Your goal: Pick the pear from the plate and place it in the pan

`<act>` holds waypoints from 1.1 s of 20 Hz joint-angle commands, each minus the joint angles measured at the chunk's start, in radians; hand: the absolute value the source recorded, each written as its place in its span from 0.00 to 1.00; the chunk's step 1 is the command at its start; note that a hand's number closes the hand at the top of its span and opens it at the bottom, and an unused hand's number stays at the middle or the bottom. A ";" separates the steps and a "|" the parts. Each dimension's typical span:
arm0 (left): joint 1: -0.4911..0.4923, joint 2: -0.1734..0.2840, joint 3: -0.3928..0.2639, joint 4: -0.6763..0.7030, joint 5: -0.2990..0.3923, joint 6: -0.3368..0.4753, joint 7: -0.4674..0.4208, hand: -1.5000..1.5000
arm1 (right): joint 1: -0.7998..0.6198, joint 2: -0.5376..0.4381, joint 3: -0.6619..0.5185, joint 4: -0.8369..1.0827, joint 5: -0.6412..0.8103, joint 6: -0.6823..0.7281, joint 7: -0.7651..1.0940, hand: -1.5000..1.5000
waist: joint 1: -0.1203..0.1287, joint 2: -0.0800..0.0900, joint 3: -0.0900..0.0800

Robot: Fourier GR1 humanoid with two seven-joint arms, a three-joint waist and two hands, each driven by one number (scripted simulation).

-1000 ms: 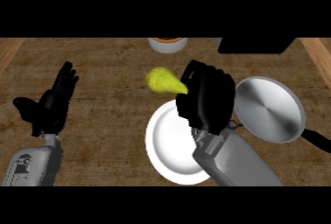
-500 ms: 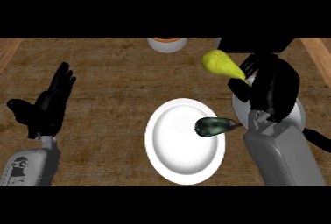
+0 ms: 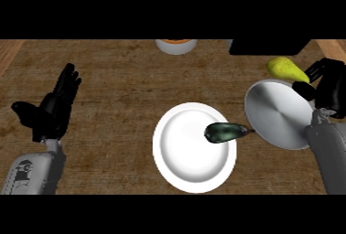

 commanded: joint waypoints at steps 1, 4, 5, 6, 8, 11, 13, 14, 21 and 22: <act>0.016 0.021 0.016 -0.002 0.019 -0.033 -0.021 0.50 | -0.030 -0.027 -0.094 0.259 -0.054 -0.153 -0.155 1.00 | 0.011 0.002 0.000; -0.003 -0.025 -0.009 0.058 -0.024 0.012 -0.077 0.50 | -0.081 -0.060 -0.148 0.405 -0.129 -0.187 -0.283 1.00 | 0.006 0.002 0.000; -0.014 -0.011 -0.005 0.028 -0.002 -0.005 0.003 0.50 | -0.074 -0.056 -0.166 0.443 -0.148 -0.233 -0.330 1.00 | 0.007 0.001 0.000; 0.038 -0.019 -0.030 -0.036 -0.021 0.002 0.001 0.50 | -0.123 -0.094 -0.191 0.535 -0.162 -0.234 -0.376 1.00 | 0.018 0.002 0.001; -0.008 -0.007 0.003 -0.001 0.010 -0.008 0.008 0.50 | -0.096 -0.012 -0.234 0.490 -0.304 -0.239 -0.437 1.00 | 0.017 0.004 0.003; -0.030 -0.001 0.006 0.018 0.005 -0.007 0.006 0.50 | -0.138 -0.020 -0.262 0.608 -0.378 -0.073 -0.450 0.00 | 0.018 0.007 0.002; 0.012 -0.041 -0.024 0.010 -0.012 0.012 -0.013 0.50 | -0.141 -0.026 -0.301 0.624 -0.474 0.033 -0.520 0.00 | 0.014 0.005 0.002; -0.022 -0.015 -0.023 -0.002 -0.020 0.005 0.017 0.50 | -0.136 -0.025 -0.323 0.674 -0.493 0.019 -0.575 0.00 | 0.016 0.006 0.003; -0.005 -0.005 0.002 -0.032 0.001 0.000 0.034 0.50 | -0.176 -0.022 -0.402 0.822 -0.559 -0.109 -0.851 0.00 | 0.014 0.002 0.001; 0.044 -0.019 -0.026 -0.070 -0.017 0.001 0.024 0.50 | -0.179 -0.048 -0.414 0.810 -0.572 -0.104 -0.869 0.00 | 0.014 0.000 0.001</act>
